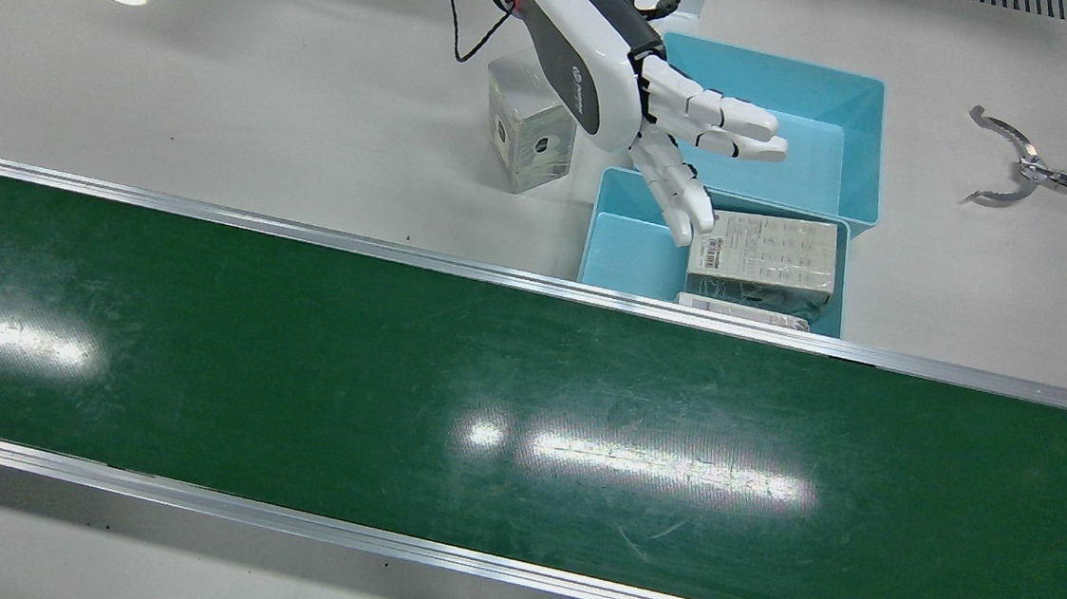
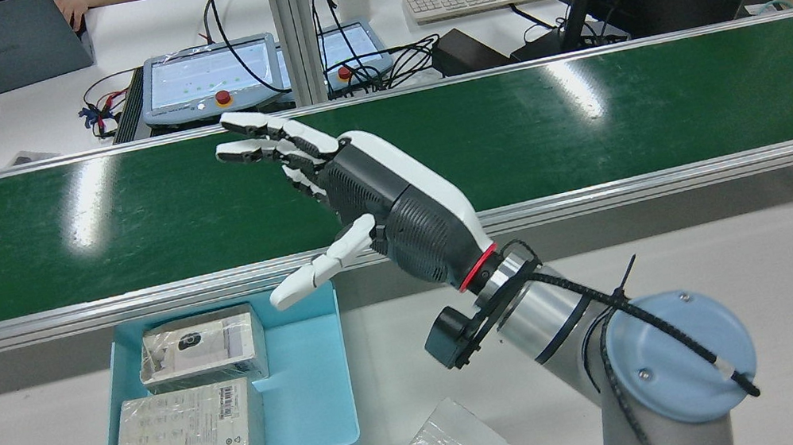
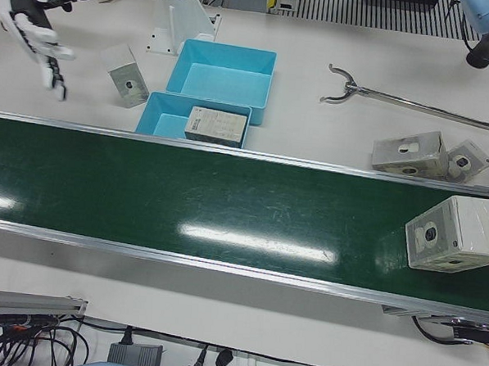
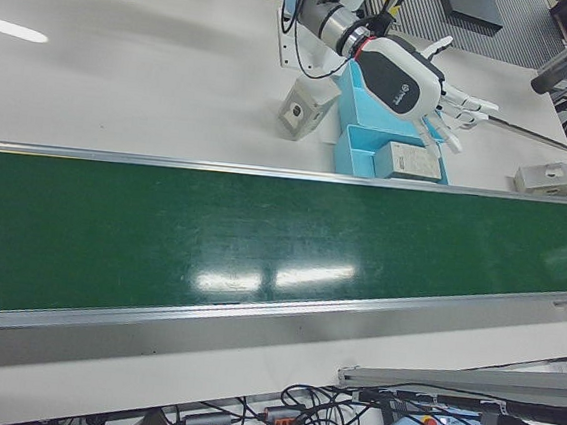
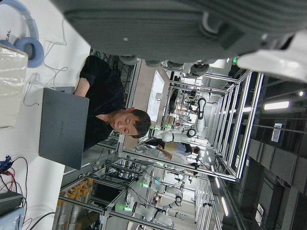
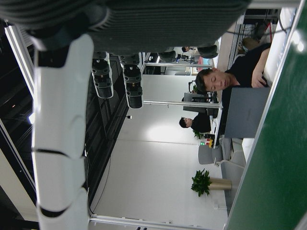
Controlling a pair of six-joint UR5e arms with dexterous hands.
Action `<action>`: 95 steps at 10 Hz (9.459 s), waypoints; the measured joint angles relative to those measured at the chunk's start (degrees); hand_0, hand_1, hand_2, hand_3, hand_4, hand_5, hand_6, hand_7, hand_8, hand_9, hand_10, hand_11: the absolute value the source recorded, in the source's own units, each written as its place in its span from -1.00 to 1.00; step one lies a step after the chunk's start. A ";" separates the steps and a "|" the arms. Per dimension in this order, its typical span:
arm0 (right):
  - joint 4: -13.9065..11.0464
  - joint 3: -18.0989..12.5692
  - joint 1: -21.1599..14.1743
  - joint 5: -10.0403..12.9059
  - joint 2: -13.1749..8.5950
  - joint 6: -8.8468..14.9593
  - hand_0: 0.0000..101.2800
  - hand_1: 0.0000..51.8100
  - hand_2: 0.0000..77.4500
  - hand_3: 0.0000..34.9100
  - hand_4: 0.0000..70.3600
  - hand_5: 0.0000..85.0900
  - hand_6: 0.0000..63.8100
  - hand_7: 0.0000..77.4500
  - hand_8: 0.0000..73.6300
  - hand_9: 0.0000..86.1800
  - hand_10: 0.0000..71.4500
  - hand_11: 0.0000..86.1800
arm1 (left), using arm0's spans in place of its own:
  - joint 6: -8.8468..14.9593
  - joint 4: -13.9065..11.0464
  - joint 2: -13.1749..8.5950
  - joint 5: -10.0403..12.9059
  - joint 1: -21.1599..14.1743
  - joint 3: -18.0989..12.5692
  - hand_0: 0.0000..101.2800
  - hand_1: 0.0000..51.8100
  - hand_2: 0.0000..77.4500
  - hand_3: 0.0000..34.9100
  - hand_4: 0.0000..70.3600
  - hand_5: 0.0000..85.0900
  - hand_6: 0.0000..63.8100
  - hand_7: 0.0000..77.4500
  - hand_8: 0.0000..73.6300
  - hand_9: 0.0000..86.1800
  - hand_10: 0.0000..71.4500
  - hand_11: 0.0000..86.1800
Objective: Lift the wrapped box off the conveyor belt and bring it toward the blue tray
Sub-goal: 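Raise the right hand and move it over the conveyor belt, palm facing upstream, then hold the right hand open beside the belt as the wrapped box approaches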
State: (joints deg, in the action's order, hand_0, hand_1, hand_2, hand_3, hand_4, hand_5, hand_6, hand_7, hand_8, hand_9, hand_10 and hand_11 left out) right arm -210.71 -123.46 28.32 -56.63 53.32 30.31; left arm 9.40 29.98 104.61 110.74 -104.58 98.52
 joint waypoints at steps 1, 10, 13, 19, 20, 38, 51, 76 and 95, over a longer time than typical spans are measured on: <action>-3.81 -2.34 2.87 -1.07 0.73 -0.31 -0.06 -0.45 -0.76 0.21 -0.80 -0.64 -0.76 -0.61 -1.00 -0.96 -0.98 -0.96 | 0.00 0.00 0.00 0.00 0.00 0.00 -1.00 -1.00 -0.99 -1.00 -1.00 -0.97 -1.00 -1.00 -1.00 -1.00 -1.00 -1.00; -9.44 -9.75 19.45 -11.26 16.58 -12.89 -0.06 -0.47 -0.76 0.00 -1.00 -0.94 -1.00 -1.00 -1.00 -0.96 -1.00 -0.95 | 0.00 0.00 0.00 0.00 0.00 0.00 -1.00 -1.00 -0.99 -1.00 -1.00 -0.97 -1.00 -1.00 -1.00 -1.00 -0.98 -1.00; -9.42 -4.53 21.26 -11.22 17.12 -13.36 -0.10 -0.68 -0.94 0.51 -1.00 -0.95 -1.00 -1.00 -0.96 -0.96 -1.00 -0.96 | 0.00 0.00 0.00 0.00 0.00 0.00 -1.00 -1.00 -0.99 -1.00 -1.00 -0.97 -1.00 -1.00 -1.00 -1.00 -1.00 -1.00; -3.95 13.17 23.21 -9.51 6.32 -18.21 -0.17 -0.66 -0.96 -0.03 -1.00 -0.96 -1.00 -1.00 -0.97 -0.96 -1.00 -0.96 | 0.00 0.00 0.00 0.00 0.00 0.00 -1.00 -1.00 -0.97 -1.00 -1.00 -0.97 -1.00 -1.00 -1.00 -1.00 -1.00 -1.00; -1.33 14.42 23.14 -9.48 6.00 -18.23 -0.15 -0.60 -0.83 -0.27 -1.00 -0.96 -1.00 -1.00 -0.93 -0.96 -1.00 -0.96 | 0.00 0.00 0.00 0.00 0.00 0.00 -1.00 -1.00 -0.99 -1.00 -1.00 -0.97 -1.00 -1.00 -1.00 -1.00 -1.00 -1.00; 3.00 16.22 20.88 -10.23 6.32 -18.59 -0.06 -0.43 -0.72 -0.68 -0.95 -0.83 -1.00 -0.97 -0.94 -0.96 -1.00 -0.97 | 0.00 0.00 0.00 0.00 0.00 0.00 -1.00 -1.00 -0.99 -1.00 -1.00 -0.97 -1.00 -1.00 -1.00 -1.00 -0.98 -1.00; 2.99 15.30 18.52 -10.25 6.32 -18.45 -0.06 -0.45 -0.72 -0.62 -0.95 -0.83 -1.00 -0.99 -0.93 -0.96 -1.00 -0.97 | 0.00 0.00 0.00 0.00 0.00 0.00 -1.00 -1.00 -0.99 -1.00 -1.00 -0.97 -1.00 -1.00 -1.00 -1.00 -1.00 -1.00; -0.68 17.53 18.62 -9.90 5.74 -19.15 -0.03 -0.31 -0.65 -0.47 -0.91 -0.73 -1.00 -0.82 -0.93 -0.96 -1.00 -0.97 | 0.00 0.00 0.00 0.00 0.00 0.00 -1.00 -1.00 -0.99 -1.00 -1.00 -0.97 -1.00 -1.00 -1.00 -1.00 -1.00 -1.00; -0.05 18.91 17.80 -9.56 4.40 -19.06 -0.04 -0.35 -0.65 -0.40 -0.91 -0.74 -1.00 -0.83 -0.93 -0.96 -1.00 -0.97 | 0.00 0.00 0.00 0.00 0.00 0.00 -1.00 -1.00 -0.99 -1.00 -1.00 -0.97 -1.00 -1.00 -1.00 -1.00 -1.00 -1.00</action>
State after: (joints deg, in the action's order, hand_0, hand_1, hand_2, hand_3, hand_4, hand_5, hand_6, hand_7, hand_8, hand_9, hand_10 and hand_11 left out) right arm -210.77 -104.55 46.11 -66.19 57.72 11.25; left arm 9.40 29.98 104.61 110.74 -104.59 98.52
